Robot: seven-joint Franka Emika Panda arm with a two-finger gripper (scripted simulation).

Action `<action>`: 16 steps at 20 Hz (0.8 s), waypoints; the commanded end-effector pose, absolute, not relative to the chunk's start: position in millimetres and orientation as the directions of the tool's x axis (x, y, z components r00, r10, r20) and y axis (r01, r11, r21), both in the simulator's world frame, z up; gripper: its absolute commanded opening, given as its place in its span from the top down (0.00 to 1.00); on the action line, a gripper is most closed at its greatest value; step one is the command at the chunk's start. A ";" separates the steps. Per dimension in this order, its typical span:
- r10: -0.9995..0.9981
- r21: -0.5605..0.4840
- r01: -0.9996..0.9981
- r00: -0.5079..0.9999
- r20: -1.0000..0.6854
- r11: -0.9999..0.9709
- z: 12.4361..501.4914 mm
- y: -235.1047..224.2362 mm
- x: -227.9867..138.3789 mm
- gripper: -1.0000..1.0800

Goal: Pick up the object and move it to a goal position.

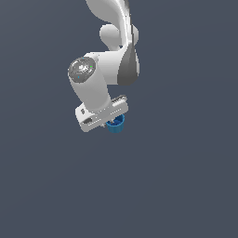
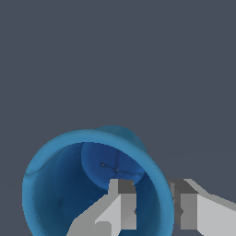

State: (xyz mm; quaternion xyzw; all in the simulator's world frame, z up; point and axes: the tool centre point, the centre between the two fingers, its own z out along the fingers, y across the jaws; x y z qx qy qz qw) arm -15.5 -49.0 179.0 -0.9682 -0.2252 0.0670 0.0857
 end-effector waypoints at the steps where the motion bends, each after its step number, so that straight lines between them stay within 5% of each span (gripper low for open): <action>1: 0.447 -0.195 0.425 0.890 -0.089 -0.884 206.6 -66.5 -17.8 1.00; 16: 0.447 -0.195 0.424 0.890 -0.090 -0.884 355.0 -167.0 -28.3 1.00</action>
